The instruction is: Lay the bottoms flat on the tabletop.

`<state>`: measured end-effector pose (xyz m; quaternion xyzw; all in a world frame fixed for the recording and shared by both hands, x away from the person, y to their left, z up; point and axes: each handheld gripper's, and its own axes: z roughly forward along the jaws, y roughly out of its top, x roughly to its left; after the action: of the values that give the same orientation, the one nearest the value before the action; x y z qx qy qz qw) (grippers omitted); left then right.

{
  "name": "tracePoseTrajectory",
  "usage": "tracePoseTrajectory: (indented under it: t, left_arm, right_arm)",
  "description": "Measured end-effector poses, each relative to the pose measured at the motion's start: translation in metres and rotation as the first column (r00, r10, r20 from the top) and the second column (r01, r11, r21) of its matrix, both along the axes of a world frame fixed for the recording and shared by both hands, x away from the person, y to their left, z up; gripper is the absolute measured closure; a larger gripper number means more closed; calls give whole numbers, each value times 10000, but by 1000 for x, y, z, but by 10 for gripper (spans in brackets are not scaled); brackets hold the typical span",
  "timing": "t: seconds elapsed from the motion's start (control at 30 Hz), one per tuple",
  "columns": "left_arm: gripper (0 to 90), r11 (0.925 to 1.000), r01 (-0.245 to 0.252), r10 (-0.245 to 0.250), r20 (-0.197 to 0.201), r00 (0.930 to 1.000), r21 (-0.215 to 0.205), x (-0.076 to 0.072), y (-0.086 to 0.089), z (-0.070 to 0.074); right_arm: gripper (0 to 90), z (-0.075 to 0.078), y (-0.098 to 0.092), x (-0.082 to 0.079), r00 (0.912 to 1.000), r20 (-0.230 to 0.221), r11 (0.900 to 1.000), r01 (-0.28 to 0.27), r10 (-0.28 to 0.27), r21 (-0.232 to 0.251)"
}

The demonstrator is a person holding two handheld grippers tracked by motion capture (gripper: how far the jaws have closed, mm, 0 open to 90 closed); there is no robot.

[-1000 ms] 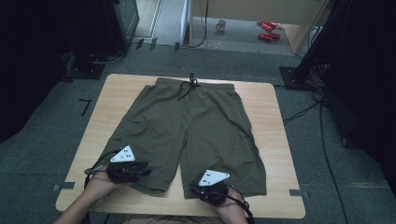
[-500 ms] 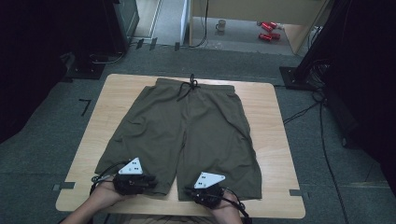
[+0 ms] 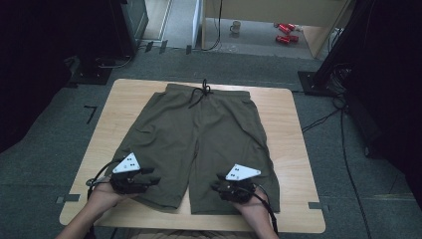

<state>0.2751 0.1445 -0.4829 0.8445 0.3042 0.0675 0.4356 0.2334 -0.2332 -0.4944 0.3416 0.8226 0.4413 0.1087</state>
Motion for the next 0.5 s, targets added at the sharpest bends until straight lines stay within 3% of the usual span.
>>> tracePoseTrajectory:
  t: [0.17, 0.23, 0.5]
  left_arm:
    - [450, 9977, -676, 677, -58, 9977, 99, 17, 12, 4]
    - [459, 9952, -974, 973, 74, 9952, 122, 24, 16, 5]
    - [446, 9822, -1869, 1870, -15, 9824, 194, 49, 39, 2]
  right_arm:
    - [518, 5, -25, 15, 9984, 80, 9984, 556, -556, -45]
    - [513, 7, -35, 21, 9970, 121, 9971, 762, -761, -51]
    - [487, 6, -71, 41, 9879, 102, 9879, 1548, -1547, -113]
